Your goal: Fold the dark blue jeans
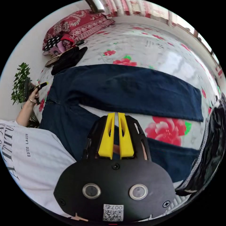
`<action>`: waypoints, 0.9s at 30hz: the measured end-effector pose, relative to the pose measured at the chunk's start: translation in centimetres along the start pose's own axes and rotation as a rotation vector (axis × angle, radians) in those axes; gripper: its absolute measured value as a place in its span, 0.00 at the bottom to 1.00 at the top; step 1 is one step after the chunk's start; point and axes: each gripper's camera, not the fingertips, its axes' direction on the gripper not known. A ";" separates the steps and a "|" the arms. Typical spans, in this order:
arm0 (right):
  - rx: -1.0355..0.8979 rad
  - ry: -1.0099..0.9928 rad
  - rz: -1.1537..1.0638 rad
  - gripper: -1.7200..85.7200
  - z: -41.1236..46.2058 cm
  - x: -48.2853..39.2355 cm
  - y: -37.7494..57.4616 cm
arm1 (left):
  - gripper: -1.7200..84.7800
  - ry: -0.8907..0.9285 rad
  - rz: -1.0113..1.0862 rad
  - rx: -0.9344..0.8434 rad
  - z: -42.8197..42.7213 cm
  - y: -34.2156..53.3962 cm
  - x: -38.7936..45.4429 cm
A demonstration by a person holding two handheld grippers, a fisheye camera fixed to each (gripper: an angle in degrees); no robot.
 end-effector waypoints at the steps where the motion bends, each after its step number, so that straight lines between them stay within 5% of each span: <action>1: 0.000 0.015 0.033 0.04 -0.3 0.9 1.7 | 0.08 -0.006 0.001 -0.009 -1.2 2.5 0.3; 7: 0.010 0.101 0.418 0.07 -1.8 9.6 17.9 | 0.11 -0.110 -0.048 -0.087 -6.4 14.4 0.8; 14: 0.057 0.135 0.745 0.09 -1.6 18.1 31.2 | 0.14 -0.128 -0.102 -0.225 -6.3 18.2 3.3; 27: -0.028 0.190 0.626 0.12 3.0 18.1 35.1 | 0.02 -0.445 0.220 -0.327 -1.5 17.2 11.7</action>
